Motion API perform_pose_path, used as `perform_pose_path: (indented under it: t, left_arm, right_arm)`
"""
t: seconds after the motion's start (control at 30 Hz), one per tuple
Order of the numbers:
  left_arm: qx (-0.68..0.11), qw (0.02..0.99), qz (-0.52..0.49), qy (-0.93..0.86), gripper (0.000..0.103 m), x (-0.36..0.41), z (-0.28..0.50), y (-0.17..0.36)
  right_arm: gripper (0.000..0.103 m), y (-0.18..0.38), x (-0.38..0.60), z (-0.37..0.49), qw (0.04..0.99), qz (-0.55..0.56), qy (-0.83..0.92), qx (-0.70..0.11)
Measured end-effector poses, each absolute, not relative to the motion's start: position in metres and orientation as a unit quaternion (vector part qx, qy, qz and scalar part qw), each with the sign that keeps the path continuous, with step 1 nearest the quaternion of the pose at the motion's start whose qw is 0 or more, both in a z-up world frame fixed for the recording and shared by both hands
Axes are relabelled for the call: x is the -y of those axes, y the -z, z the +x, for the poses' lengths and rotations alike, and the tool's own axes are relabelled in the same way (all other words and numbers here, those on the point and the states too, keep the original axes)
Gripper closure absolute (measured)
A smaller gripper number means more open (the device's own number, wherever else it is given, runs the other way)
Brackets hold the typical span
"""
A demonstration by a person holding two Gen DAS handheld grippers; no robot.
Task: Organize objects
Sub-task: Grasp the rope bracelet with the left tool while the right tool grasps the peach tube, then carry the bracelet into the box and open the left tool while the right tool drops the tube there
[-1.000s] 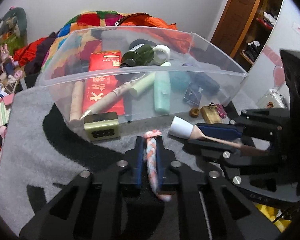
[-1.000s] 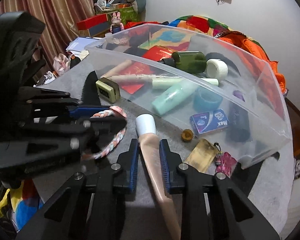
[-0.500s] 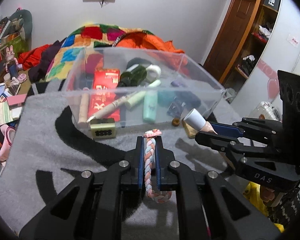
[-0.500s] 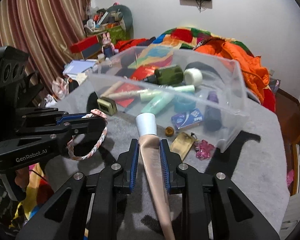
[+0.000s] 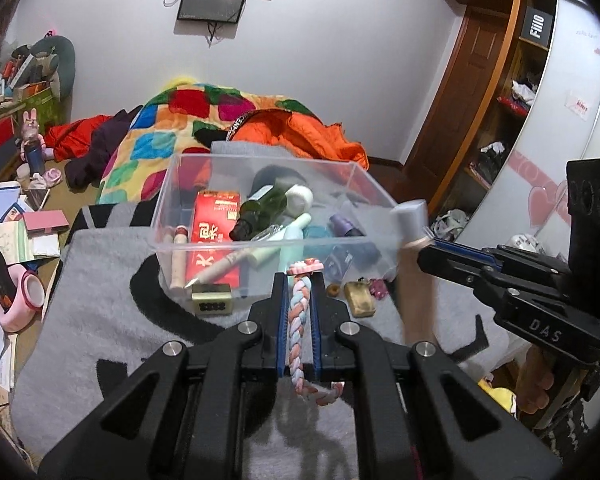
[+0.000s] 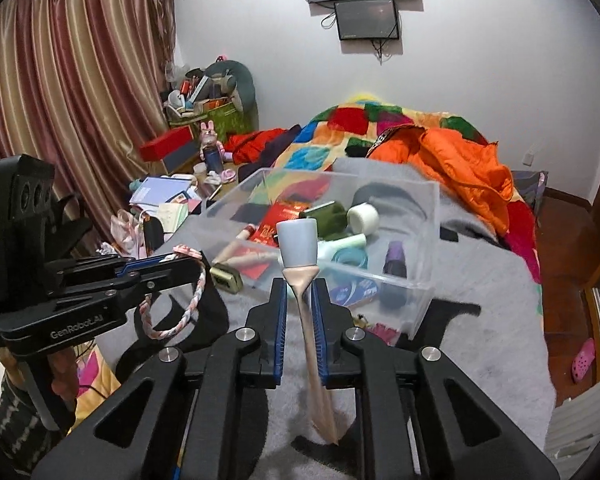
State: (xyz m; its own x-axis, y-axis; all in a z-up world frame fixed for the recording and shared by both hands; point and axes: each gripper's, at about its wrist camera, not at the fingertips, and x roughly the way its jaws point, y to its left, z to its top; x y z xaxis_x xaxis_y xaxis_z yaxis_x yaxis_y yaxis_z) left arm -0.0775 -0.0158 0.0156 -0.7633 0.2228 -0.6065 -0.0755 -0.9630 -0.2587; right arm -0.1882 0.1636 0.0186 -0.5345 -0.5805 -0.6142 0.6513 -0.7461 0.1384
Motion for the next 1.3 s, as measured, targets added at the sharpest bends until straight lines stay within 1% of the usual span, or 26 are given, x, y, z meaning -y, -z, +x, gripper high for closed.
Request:
perform_pose_path:
  t: [0.2,0.3,0.33,0.37,0.4,0.43,0.47,0.77,0.93,1.0,1.03,1.07,1.1,1.13,1.3]
  left_arm:
    - [0.11,0.08,-0.323,-0.936,0.094,0.016,-0.075,-0.025]
    - [0.111,0.077,-0.325,-0.936,0.094,0.018,-0.077,-0.023]
    - [0.112,0.077,-0.328,-0.935,0.094,0.018,-0.077,-0.021]
    - [0.113,0.074,-0.331,-0.934,0.094,0.02,-0.078,-0.018]
    - [0.115,0.072,-0.333,-0.933,0.094,0.021,-0.078,-0.016]
    - [0.118,0.071,-0.335,-0.932,0.094,0.023,-0.077,-0.013]
    - [0.12,0.07,-0.337,-0.931,0.094,0.025,-0.077,-0.011]
    - [0.149,0.053,-0.356,-0.921,0.094,0.052,-0.061,0.015]
    - [0.163,0.049,-0.363,-0.916,0.094,0.064,-0.056,0.025]
    - [0.163,0.048,-0.364,-0.916,0.094,0.065,-0.055,0.027]
    - [0.165,0.05,-0.364,-0.915,0.094,0.066,-0.055,0.027]
    - [0.166,0.051,-0.363,-0.915,0.094,0.067,-0.056,0.028]
    - [0.167,0.052,-0.363,-0.915,0.094,0.068,-0.057,0.027]
    - [0.168,0.053,-0.362,-0.915,0.094,0.067,-0.058,0.027]
    - [0.167,0.059,-0.354,-0.918,0.094,0.064,-0.062,0.02]
  right_arm:
    - [0.094,-0.02,-0.163,-0.188,0.347,0.326,0.878,-0.056]
    - [0.094,-0.015,-0.159,-0.186,0.342,0.334,0.875,-0.076]
    - [0.09,-0.012,-0.157,-0.187,0.343,0.34,0.872,-0.081]
    - [0.08,-0.007,-0.154,-0.189,0.345,0.347,0.868,-0.085]
    - [0.073,-0.002,-0.151,-0.189,0.347,0.354,0.864,-0.091]
    - [0.059,0.003,-0.149,-0.19,0.346,0.358,0.862,-0.096]
    - [0.055,0.009,-0.145,-0.19,0.345,0.358,0.862,-0.102]
    - [0.055,0.044,-0.094,-0.199,0.366,0.381,0.83,-0.177]
    - [0.056,0.065,-0.069,-0.219,0.354,0.413,0.812,-0.21]
    - [0.058,0.075,-0.065,-0.22,0.355,0.427,0.803,-0.218]
    - [0.062,0.077,-0.064,-0.22,0.355,0.427,0.802,-0.219]
    - [0.071,0.077,-0.065,-0.219,0.361,0.425,0.802,-0.215]
    - [0.071,0.076,-0.067,-0.218,0.367,0.428,0.799,-0.209]
    - [0.074,0.075,-0.068,-0.217,0.366,0.426,0.802,-0.205]
    - [0.074,0.058,-0.08,-0.204,0.368,0.402,0.816,-0.193]
